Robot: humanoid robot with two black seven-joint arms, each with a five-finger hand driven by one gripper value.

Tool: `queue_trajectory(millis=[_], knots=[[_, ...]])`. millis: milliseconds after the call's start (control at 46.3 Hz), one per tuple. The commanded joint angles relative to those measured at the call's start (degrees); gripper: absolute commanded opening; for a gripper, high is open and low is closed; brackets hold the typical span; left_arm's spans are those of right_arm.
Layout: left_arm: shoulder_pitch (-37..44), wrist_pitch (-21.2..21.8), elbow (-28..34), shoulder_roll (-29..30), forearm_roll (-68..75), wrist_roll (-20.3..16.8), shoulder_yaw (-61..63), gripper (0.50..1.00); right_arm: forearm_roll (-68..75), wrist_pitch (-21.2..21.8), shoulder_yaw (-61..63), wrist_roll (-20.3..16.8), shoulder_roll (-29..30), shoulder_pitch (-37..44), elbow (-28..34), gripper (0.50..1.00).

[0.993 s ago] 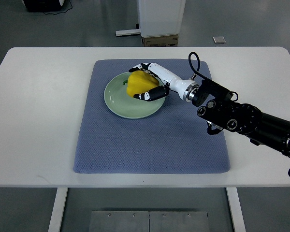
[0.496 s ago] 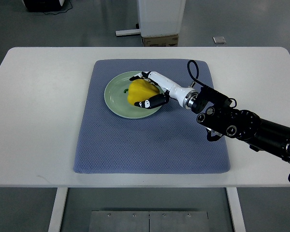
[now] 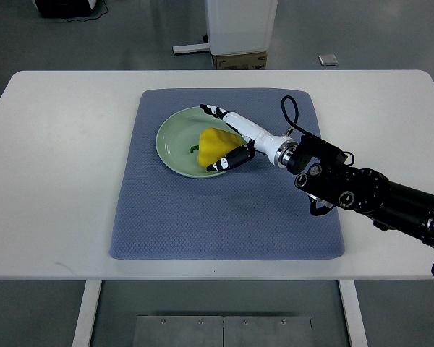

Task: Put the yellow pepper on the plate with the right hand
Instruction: 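Lower the pepper onto the plate and open the right hand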

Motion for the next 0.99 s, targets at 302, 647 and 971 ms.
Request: queue_trajectory(millis=[302,647,971], knots=[[0.0,0.0,-0.1,0.0,0.0,0.0,0.0,1.0,0.1,0.3,0.3,-0.1,0.0,1.7,2.1,0.998],[0.0,0.0,-0.1,0.0,0.0,-0.1,0.0,1.0,0.3,1.1,5.2,-0.9,-3.2,2.1,6.0,0.995],[0.0,0.0,0.0,0.0,0.0,0.0,0.0,1.0,2.0,2.6,20.0,-4.7,-8.3,-3.2,5.5,0.995]])
